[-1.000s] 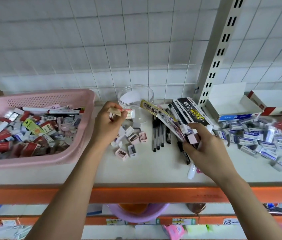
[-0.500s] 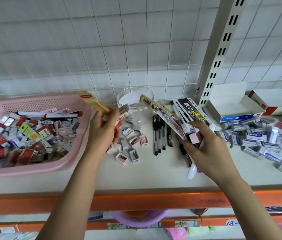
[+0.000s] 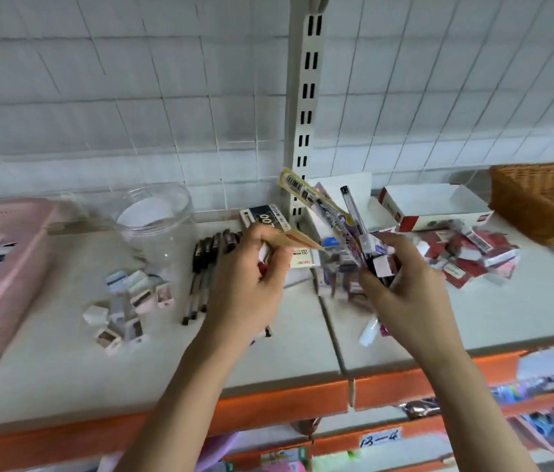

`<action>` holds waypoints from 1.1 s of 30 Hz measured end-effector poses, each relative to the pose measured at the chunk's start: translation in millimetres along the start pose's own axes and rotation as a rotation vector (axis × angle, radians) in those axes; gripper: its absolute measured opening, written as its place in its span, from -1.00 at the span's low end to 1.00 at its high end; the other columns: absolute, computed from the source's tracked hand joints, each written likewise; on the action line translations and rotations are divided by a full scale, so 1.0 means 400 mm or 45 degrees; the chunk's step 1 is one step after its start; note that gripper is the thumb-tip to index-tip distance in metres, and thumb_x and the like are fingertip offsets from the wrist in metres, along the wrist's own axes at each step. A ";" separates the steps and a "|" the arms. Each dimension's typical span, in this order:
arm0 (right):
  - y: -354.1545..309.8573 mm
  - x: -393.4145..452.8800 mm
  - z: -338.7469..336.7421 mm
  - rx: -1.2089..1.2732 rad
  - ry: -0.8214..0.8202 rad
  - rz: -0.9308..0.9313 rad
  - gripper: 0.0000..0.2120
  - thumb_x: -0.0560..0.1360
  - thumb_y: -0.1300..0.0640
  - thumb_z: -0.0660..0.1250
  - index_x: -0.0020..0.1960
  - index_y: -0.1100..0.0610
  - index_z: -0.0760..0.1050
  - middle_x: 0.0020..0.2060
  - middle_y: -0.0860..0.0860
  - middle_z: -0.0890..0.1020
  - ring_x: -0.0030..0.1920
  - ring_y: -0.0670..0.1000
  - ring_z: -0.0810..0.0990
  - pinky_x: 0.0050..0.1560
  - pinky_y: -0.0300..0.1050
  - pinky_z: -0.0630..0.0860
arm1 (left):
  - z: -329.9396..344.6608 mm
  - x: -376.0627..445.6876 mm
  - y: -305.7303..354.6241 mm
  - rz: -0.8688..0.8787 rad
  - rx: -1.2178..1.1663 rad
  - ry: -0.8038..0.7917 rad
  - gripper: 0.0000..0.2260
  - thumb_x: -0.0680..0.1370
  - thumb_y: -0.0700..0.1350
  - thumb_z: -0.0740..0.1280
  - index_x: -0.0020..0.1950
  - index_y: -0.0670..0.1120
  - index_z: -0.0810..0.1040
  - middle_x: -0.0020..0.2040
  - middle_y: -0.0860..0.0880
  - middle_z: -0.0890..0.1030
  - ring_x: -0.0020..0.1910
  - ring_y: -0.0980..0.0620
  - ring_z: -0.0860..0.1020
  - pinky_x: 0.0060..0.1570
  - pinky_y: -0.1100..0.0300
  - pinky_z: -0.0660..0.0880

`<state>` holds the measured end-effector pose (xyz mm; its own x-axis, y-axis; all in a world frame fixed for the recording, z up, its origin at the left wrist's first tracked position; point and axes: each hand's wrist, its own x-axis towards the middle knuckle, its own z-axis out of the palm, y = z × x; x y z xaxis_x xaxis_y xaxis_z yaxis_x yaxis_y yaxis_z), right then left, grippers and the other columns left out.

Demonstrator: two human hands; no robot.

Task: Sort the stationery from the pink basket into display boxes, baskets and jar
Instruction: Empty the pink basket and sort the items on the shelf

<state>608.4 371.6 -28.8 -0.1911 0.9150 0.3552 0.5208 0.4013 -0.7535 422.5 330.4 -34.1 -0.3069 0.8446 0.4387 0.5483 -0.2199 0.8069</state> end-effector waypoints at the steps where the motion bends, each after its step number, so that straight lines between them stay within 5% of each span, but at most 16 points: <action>1: 0.034 0.007 -0.035 -0.013 0.022 -0.011 -0.66 0.44 0.19 0.36 0.01 -0.21 0.35 -0.52 0.05 0.51 -0.55 0.03 0.47 -0.40 0.00 0.50 | 0.051 0.004 0.020 0.006 0.017 -0.023 -0.85 0.56 -0.07 0.28 -0.18 0.10 0.39 -0.50 0.06 0.44 -0.54 0.00 0.46 -0.48 0.07 0.41; 7: 0.250 0.071 -0.276 -0.093 0.031 -0.010 -0.67 0.41 0.17 0.41 0.06 -0.13 0.41 -0.56 0.01 0.47 -0.51 0.03 0.50 -0.41 -0.12 0.39 | 0.359 0.044 0.168 -0.003 0.023 -0.063 -0.94 0.58 -0.10 0.26 -0.08 -0.04 0.43 -0.48 0.03 0.44 -0.55 -0.01 0.45 -0.49 0.02 0.37; 11: 0.353 0.131 -0.424 -0.107 -0.032 0.042 -0.69 0.42 0.20 0.38 0.11 -0.03 0.44 -0.55 0.07 0.50 -0.51 0.03 0.50 -0.40 -0.02 0.46 | 0.536 0.094 0.270 0.008 0.174 -0.073 -0.89 0.58 -0.08 0.26 -0.02 -0.12 0.49 -0.25 -0.06 0.63 -0.52 0.12 0.45 -0.41 0.15 0.39; 14: 0.414 0.168 -0.486 -0.100 -0.060 0.029 -0.70 0.43 0.22 0.36 0.12 0.00 0.45 -0.56 0.09 0.52 -0.55 0.03 0.50 -0.42 0.00 0.50 | 0.636 0.129 0.303 0.001 0.334 -0.115 -0.90 0.59 -0.10 0.24 0.00 -0.13 0.46 -0.27 -0.06 0.61 -0.49 0.09 0.43 -0.45 0.17 0.25; 17: 0.462 0.188 -0.512 -0.101 -0.087 0.029 -0.71 0.44 0.24 0.35 0.07 -0.02 0.40 -0.57 0.07 0.52 -0.51 -0.04 0.52 -0.44 -0.26 0.41 | 0.691 0.145 0.315 -0.044 0.500 -0.238 -0.88 0.61 -0.09 0.18 0.07 -0.13 0.40 -0.37 0.04 0.49 -0.40 -0.01 0.51 -0.46 0.18 0.21; 20: 0.490 0.200 -0.523 -0.086 -0.147 0.041 -0.67 0.45 0.25 0.34 0.16 0.00 0.41 -0.56 0.07 0.53 -0.55 -0.06 0.51 -0.51 -0.34 0.32 | 0.712 0.147 0.328 -0.049 0.684 -0.264 -0.84 0.64 -0.04 0.07 0.13 -0.08 0.35 -0.25 0.03 0.62 -0.24 0.00 0.60 -0.06 0.09 0.38; 22: 0.499 0.208 -0.527 -0.077 -0.170 0.043 -0.66 0.46 0.25 0.34 0.18 0.01 0.41 -0.54 0.06 0.53 -0.54 -0.06 0.51 -0.53 -0.36 0.32 | 0.714 0.144 0.338 0.023 0.762 -0.275 -0.84 0.65 -0.05 0.03 0.17 -0.07 0.30 -0.20 0.02 0.62 -0.21 -0.03 0.61 0.03 0.03 0.38; 25: 0.505 0.219 -0.527 -0.058 -0.184 0.019 -0.67 0.46 0.26 0.34 0.11 -0.04 0.37 -0.53 0.00 0.48 -0.56 -0.07 0.48 -0.57 -0.38 0.28 | 0.708 0.144 0.354 0.041 0.759 -0.402 -0.86 0.63 -0.15 0.07 0.18 -0.08 0.23 -0.32 0.06 0.44 -0.43 0.11 0.44 -0.27 0.06 0.42; 28: 0.507 0.225 -0.527 -0.058 -0.210 -0.017 -0.72 0.46 0.26 0.33 0.10 0.00 0.39 -0.55 -0.03 0.44 -0.59 -0.02 0.47 -0.60 -0.37 0.25 | 0.706 0.143 0.364 0.009 0.779 -0.461 -0.85 0.61 -0.22 0.06 0.17 -0.09 0.22 -0.37 0.07 0.31 -0.44 0.11 0.34 -0.13 0.00 0.41; 31: 0.513 0.224 -0.526 -0.057 -0.239 -0.028 -0.73 0.47 0.24 0.33 0.13 0.05 0.42 -0.53 0.00 0.47 -0.53 -0.04 0.49 -0.60 -0.33 0.27 | 0.713 0.136 0.355 -0.017 0.620 -0.205 -0.93 0.63 -0.19 0.08 0.02 -0.03 0.23 -0.40 0.15 0.32 -0.48 0.25 0.33 -0.41 0.40 0.33; 33: 0.513 0.220 -0.524 -0.049 -0.249 -0.032 -0.72 0.46 0.23 0.33 0.14 0.05 0.43 -0.51 -0.01 0.50 -0.53 -0.05 0.50 -0.57 -0.32 0.29 | 0.707 0.122 0.335 -0.029 0.526 0.014 -0.95 0.62 -0.16 0.17 -0.04 -0.07 0.33 -0.39 0.17 0.37 -0.48 0.30 0.38 -0.48 0.45 0.34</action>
<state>872.8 525.8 -36.6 -0.3603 0.8968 0.2567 0.5444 0.4256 -0.7229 701.0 480.0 -16.3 -0.3295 0.8413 0.4286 0.8069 0.0153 0.5905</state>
